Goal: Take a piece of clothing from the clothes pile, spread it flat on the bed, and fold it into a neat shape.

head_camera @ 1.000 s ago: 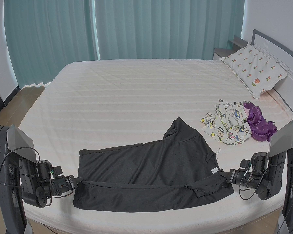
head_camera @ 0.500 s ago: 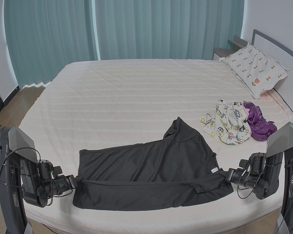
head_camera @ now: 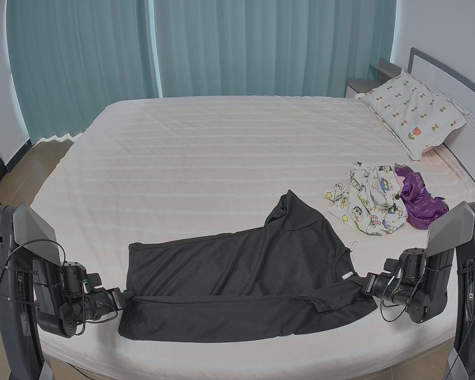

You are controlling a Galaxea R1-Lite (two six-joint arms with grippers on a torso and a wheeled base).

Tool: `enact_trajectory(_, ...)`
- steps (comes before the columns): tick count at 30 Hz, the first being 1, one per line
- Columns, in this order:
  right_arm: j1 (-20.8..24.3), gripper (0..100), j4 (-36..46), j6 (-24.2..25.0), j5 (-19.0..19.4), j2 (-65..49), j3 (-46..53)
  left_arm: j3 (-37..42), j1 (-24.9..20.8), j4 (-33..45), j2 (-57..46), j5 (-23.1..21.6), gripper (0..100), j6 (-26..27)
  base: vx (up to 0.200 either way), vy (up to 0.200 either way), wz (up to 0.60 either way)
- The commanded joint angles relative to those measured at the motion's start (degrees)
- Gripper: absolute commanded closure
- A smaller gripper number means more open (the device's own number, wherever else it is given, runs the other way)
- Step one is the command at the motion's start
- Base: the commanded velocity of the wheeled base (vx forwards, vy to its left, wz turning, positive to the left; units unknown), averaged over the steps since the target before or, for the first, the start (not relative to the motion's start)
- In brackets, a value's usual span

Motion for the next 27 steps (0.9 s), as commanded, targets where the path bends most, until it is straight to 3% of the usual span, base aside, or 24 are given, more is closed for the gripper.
enact_trajectory(1, 0.13, 0, -0.61, -0.03, 0.04, 0.69, -0.27, -0.06, -0.04, 1.20, -0.81, -0.01, 100, 0.03, 0.000, 0.000, 0.00)
enact_trajectory(2, 0.13, 0, -0.61, -0.03, 0.04, 0.69, -0.27, -0.06, -0.04, 1.28, -0.81, -0.01, 0, 0.03, 0.000, 0.000, 0.00)
enact_trajectory(9, -0.39, 0, -0.61, 0.50, 0.13, 0.34, -0.19, -0.15, 0.14, 1.46, -0.90, -0.01, 0, 0.56, 0.000, 0.000, 0.00)
enact_trajectory(15, -1.62, 0, -0.61, 6.21, -0.75, -2.30, -0.10, -0.85, 2.25, 0.93, -2.92, -0.80, 0, 0.47, 0.000, 0.000, 0.00)
enact_trajectory(27, -1.62, 0, -0.61, 6.56, -0.84, -2.30, 0.34, -4.02, 4.36, 0.58, -2.66, -1.24, 0, -1.29, 0.000, 0.000, 0.00)
